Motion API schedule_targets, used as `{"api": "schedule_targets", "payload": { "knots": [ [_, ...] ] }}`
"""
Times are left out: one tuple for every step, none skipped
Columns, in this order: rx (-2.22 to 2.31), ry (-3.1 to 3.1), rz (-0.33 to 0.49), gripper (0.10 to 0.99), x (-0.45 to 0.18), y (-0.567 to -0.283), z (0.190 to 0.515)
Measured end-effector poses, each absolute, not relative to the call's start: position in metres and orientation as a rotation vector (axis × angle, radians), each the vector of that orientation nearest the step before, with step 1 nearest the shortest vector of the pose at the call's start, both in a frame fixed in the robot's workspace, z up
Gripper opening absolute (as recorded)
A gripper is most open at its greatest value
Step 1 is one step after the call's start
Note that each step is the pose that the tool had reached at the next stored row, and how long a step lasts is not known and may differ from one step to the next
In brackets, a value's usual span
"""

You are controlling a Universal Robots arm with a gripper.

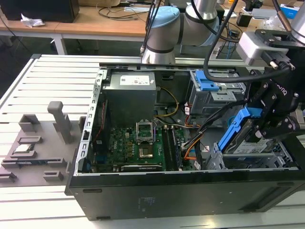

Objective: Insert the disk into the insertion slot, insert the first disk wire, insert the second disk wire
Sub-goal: 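Insert the disk into the insertion slot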

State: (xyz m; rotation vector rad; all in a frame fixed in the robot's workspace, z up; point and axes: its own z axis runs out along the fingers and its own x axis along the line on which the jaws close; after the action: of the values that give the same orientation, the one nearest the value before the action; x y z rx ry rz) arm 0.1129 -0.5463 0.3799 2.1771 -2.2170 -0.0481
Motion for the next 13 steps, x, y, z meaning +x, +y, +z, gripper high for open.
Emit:
{"api": "schedule_targets", "payload": {
  "knots": [
    [2.177,-2.217,-0.048,0.373,0.1129,-0.5463,0.3799],
    [2.177,-2.217,-0.048,0.373,0.1129,-0.5463,0.3799],
    [2.177,-2.217,-0.048,0.439,0.1129,-0.5463,0.3798],
    [2.177,-2.217,-0.048,0.439,0.1129,-0.5463,0.3797],
    [2.177,-2.217,-0.048,0.439,0.1129,-0.5463,0.3797],
    [2.177,-2.217,-0.048,0.439,0.1129,-0.5463,0.3797],
    [2.177,-2.217,-0.048,0.439,0.1129,-0.5463,0.3797],
    [2.177,-2.217,-0.048,0.439,0.1129,-0.5463,0.3797],
    [2.177,-2.217,-0.048,0.424,0.1129,-0.5463,0.3796],
    [2.177,-2.217,-0.048,0.357,0.1129,-0.5463,0.3796],
    [2.177,-2.217,-0.048,0.294,0.1129,-0.5463,0.3795],
    [2.177,-2.217,-0.048,0.235,0.1129,-0.5463,0.3795],
    [2.177,-2.217,-0.048,0.235,0.1129,-0.5463,0.3795]
  ]
}}
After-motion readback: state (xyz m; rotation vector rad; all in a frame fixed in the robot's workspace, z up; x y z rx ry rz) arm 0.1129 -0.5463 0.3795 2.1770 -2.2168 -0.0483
